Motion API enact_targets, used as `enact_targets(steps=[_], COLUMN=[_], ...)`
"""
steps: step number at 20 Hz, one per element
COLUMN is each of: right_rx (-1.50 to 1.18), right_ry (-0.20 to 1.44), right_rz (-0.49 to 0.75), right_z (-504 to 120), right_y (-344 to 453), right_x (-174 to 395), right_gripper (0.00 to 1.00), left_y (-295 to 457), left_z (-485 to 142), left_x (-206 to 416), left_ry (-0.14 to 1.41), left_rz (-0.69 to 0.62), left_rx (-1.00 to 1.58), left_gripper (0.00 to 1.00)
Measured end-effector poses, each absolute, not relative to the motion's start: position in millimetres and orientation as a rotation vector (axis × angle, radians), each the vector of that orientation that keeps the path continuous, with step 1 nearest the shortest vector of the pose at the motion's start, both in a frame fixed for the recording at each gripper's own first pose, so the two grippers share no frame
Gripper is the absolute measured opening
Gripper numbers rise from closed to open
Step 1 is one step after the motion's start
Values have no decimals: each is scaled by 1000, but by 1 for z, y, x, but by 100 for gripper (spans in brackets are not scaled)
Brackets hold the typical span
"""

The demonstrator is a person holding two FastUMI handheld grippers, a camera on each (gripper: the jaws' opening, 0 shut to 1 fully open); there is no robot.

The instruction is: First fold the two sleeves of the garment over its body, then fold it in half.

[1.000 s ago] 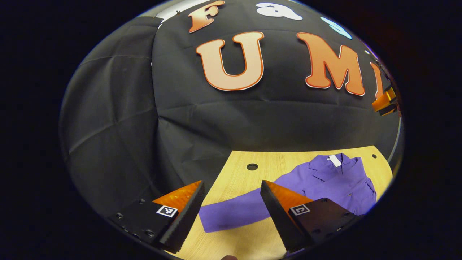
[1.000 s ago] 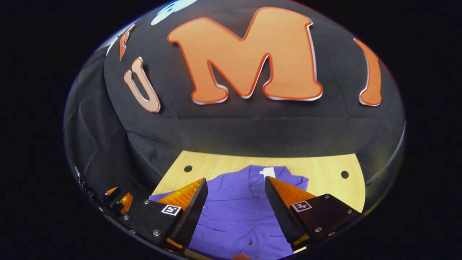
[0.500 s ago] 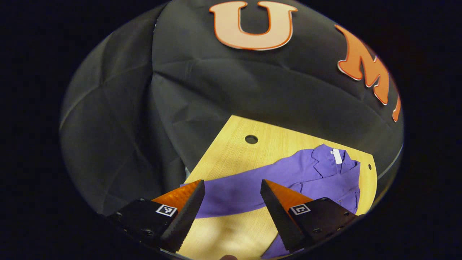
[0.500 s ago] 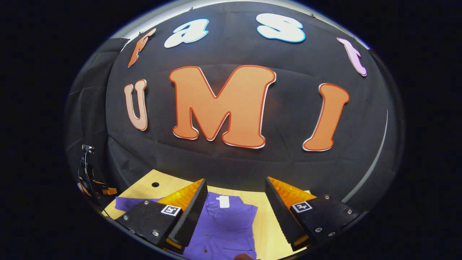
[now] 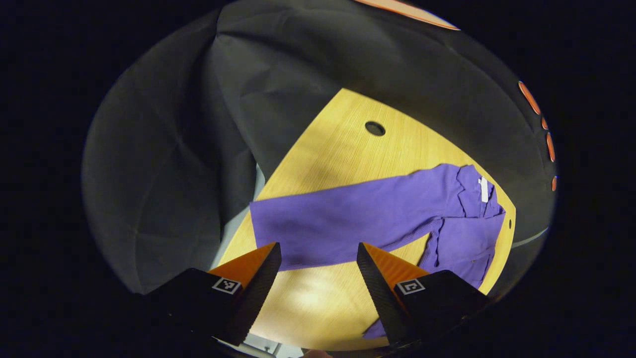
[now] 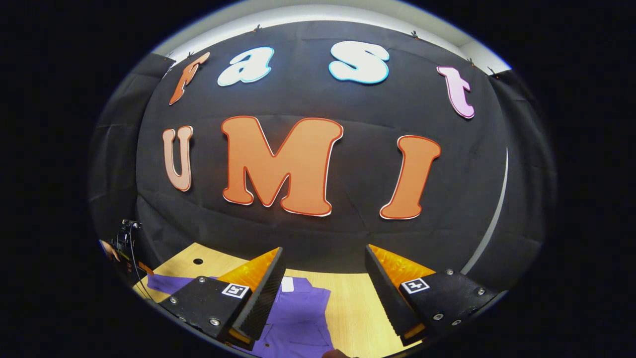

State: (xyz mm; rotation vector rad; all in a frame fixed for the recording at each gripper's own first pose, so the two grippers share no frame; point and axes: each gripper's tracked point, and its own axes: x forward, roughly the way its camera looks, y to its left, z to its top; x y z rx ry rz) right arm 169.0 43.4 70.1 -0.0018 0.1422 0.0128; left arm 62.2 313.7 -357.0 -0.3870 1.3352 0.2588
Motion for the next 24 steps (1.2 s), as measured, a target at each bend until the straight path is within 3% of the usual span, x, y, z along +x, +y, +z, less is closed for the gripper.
enact_targets(steps=[5,15,19,20,22,24], right_rx=[-29,-53,-54,-53,-49,-44], right_ry=[164,218,228,226,221,224], right_rz=[-12,-43,-48,-45,-45,-47], right_z=[58,39,38,39,40,36], right_y=[40,40,42,43,43,41], right_x=[153,141,142,142,141,139], right_gripper=[95,95,95,95,95,95], left_y=[342,360,364,369,371,369], left_z=[-396,-440,-450,-451,-452,-453], left_x=[54,54,49,46,47,51], left_ry=[1461,1557,1585,1598,1610,1603], left_rz=[254,300,321,336,346,347], left_rx=[-385,-412,-396,-374,-354,-349], left_gripper=[98,96,91,77,63,59])
